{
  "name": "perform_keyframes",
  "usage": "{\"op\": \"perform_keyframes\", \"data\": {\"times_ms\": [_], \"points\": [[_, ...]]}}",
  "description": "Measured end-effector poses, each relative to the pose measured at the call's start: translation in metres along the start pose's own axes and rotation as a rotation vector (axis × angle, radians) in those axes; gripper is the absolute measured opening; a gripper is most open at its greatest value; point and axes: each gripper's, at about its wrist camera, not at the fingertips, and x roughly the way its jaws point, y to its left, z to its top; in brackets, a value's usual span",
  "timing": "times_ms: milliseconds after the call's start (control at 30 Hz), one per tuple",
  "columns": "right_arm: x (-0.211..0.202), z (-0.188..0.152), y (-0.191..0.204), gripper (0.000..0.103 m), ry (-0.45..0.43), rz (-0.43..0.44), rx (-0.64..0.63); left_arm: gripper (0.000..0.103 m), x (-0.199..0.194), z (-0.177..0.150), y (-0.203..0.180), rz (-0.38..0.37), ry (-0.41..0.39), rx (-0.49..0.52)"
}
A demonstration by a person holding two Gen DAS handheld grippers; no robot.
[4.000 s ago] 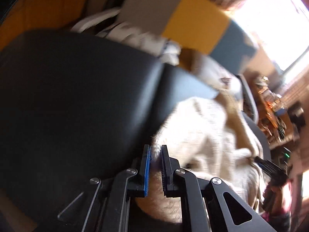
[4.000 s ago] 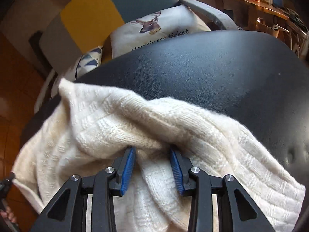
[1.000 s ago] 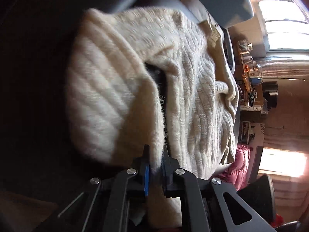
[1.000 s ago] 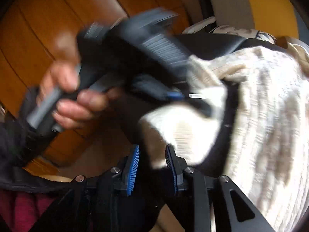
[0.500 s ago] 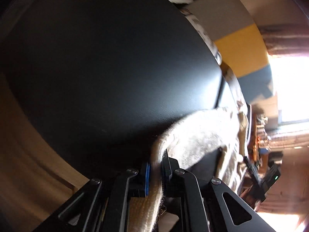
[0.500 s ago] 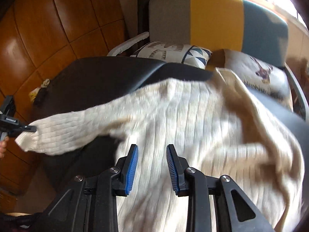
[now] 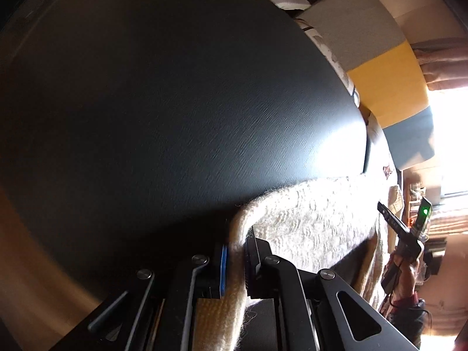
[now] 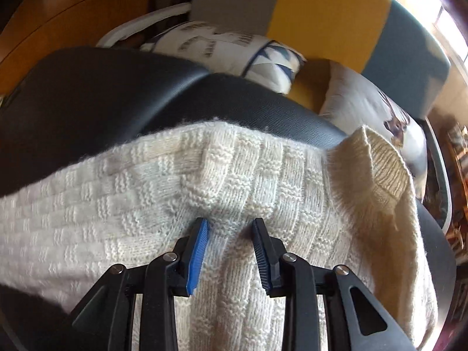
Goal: Fold clothes
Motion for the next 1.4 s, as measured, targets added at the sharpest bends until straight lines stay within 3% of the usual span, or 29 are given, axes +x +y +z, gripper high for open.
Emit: {"op": "perform_keyframes", "data": {"times_ms": [133, 233, 333, 500, 600, 733, 833, 1000, 1033, 1100, 1233, 1400], "points": [[0.019, 0.030, -0.019, 0.031, 0.021, -0.007, 0.156, 0.009, 0.008, 0.049, -0.029, 0.044, -0.041, 0.084], [0.024, 0.036, -0.021, 0.033, 0.020, -0.010, 0.169, 0.011, 0.011, 0.084, -0.045, 0.050, -0.052, 0.113], [0.020, 0.033, -0.030, 0.033, 0.016, 0.038, 0.181, 0.017, 0.009, 0.103, -0.040, 0.033, -0.005, 0.081], [-0.023, 0.005, -0.032, 0.033, -0.072, 0.099, 0.212, 0.043, -0.022, 0.092, -0.017, 0.044, -0.062, -0.014], [-0.046, -0.010, -0.028, 0.033, -0.112, 0.183, 0.221, 0.046, -0.040, 0.081, 0.014, 0.032, -0.092, -0.102], [-0.063, -0.016, 0.005, 0.033, -0.103, 0.287, 0.135, 0.048, -0.046, 0.062, 0.053, 0.029, -0.084, -0.186], [-0.066, -0.015, 0.041, 0.033, -0.078, 0.326, 0.059, 0.050, -0.038, 0.050, 0.059, -0.050, -0.071, -0.196], [-0.052, -0.012, 0.082, 0.033, -0.037, 0.282, -0.029, 0.051, -0.013, 0.049, 0.037, -0.007, -0.058, -0.115], [-0.048, -0.011, 0.087, 0.033, -0.032, 0.256, -0.049, 0.048, -0.009, 0.050, 0.030, 0.021, -0.080, -0.096], [-0.037, -0.006, 0.094, 0.033, -0.019, 0.191, -0.093, 0.007, -0.007, 0.056, 0.024, 0.061, -0.115, -0.081], [-0.007, 0.005, 0.104, 0.036, 0.048, 0.117, -0.106, 0.003, -0.002, 0.074, 0.030, 0.106, -0.146, -0.140], [0.003, 0.020, 0.114, 0.040, 0.028, 0.080, -0.036, 0.003, -0.001, 0.097, 0.032, 0.150, -0.170, -0.166]]}}
